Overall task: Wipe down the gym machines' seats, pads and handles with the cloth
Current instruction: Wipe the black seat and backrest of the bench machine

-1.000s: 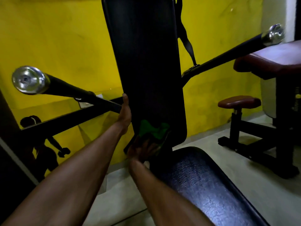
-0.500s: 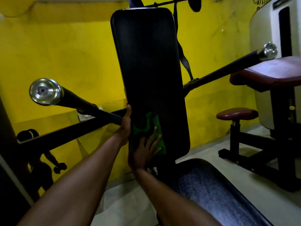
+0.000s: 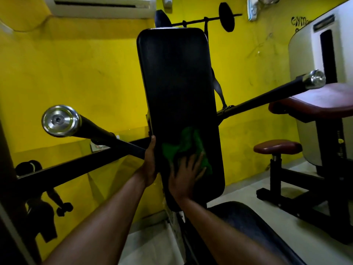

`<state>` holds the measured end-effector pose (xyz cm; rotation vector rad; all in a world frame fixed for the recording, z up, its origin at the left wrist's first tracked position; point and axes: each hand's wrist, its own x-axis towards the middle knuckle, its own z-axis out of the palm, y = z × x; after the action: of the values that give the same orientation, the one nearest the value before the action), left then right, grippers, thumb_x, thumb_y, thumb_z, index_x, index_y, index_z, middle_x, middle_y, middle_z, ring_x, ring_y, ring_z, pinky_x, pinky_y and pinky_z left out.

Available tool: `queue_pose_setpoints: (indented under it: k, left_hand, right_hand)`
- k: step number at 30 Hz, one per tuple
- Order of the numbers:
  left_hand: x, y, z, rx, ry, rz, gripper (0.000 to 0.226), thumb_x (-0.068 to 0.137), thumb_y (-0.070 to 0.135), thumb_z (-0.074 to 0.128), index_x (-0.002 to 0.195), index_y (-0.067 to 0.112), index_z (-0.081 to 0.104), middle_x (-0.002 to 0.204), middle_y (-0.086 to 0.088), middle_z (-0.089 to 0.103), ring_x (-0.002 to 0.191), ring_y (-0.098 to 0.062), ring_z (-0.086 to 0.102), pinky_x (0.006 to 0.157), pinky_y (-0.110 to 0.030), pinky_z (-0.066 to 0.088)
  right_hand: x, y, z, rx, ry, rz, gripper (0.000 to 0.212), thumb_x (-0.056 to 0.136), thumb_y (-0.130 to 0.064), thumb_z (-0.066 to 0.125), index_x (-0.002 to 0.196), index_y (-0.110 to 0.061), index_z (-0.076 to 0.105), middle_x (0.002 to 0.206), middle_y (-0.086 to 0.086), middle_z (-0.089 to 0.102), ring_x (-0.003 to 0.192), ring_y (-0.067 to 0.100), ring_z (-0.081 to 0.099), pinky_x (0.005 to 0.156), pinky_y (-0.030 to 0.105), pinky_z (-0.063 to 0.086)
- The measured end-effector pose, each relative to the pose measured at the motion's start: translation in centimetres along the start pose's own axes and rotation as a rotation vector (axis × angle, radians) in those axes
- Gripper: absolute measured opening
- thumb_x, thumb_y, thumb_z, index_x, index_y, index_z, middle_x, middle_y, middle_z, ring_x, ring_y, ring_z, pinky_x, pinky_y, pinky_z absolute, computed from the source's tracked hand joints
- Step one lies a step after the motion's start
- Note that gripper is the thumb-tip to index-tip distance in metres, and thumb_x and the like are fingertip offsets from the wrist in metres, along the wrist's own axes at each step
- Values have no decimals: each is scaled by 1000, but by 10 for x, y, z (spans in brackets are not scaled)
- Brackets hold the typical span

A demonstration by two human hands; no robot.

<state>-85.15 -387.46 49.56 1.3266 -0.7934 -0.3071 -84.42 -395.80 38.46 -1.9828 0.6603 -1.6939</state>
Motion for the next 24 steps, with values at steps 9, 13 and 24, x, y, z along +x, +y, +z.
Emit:
queue_pose_setpoints:
  k: [9, 13, 24]
  left_hand:
    - [8, 3, 0, 39, 70, -61, 66, 100, 61, 15, 132, 20, 56, 102, 2, 70, 73, -7, 65, 61, -27, 47]
    - [15, 3, -18, 97, 70, -179, 83, 85, 82, 11, 125, 31, 62, 120, 2, 70, 97, -14, 67, 82, -38, 46]
    - [54, 75, 19, -149, 123, 104, 51, 105, 45, 25, 108, 13, 65, 79, -5, 75, 62, -13, 72, 49, -19, 53]
  right_hand:
    - [88, 33, -35, 80, 30, 298, 74, 100, -61, 35, 149, -9, 48, 168, 14, 21, 158, 32, 5, 120, 62, 11]
    - [71, 7, -25, -55, 30, -47, 59, 100, -54, 38, 143, -16, 53, 165, 17, 29, 157, 38, 5, 119, 71, 7]
    - [141, 5, -42, 96, 96, 154, 74, 92, -54, 35, 150, -10, 47, 168, 13, 22, 158, 32, 5, 116, 70, 17]
